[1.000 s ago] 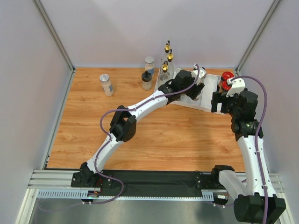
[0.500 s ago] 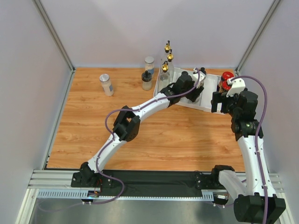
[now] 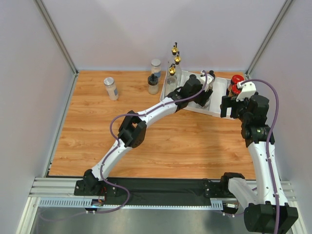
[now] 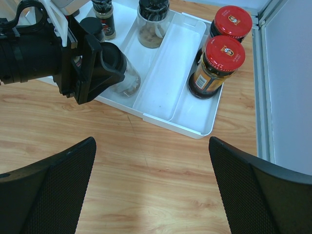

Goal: Organize the condiment bottles
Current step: Place the bottle in the storage box.

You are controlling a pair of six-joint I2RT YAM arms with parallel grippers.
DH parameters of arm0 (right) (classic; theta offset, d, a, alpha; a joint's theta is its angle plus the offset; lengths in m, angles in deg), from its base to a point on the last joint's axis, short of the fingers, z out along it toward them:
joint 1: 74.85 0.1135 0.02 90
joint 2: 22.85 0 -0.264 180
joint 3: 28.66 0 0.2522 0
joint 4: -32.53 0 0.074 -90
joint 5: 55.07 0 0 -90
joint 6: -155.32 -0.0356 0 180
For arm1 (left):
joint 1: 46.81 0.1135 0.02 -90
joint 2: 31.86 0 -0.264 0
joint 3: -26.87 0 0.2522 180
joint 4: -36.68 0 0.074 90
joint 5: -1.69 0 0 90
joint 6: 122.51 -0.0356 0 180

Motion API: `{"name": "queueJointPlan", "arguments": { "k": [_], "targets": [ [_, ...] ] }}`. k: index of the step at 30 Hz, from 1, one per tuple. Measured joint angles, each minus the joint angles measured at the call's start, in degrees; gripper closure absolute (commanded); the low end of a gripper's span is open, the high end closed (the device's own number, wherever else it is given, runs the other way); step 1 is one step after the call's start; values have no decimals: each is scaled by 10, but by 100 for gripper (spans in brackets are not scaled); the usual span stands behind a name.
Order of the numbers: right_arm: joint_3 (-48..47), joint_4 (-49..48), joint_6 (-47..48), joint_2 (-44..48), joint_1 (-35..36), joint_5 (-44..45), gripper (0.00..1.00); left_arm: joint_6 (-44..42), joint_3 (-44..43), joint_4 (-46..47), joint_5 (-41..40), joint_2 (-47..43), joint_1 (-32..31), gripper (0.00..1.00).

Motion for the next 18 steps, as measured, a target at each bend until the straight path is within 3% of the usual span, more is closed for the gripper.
{"name": "queueJointPlan", "arguments": {
  "k": [3,5,18],
  "targets": [
    [0,0,0,0,0,1,0,3,0,0,0,0,0,34],
    [0,0,0,0,0,2,0,4,0,0,0,0,0,27],
    [0,0,0,0,0,4,0,10,2,22,-2,0,0,20]
  ]
}}
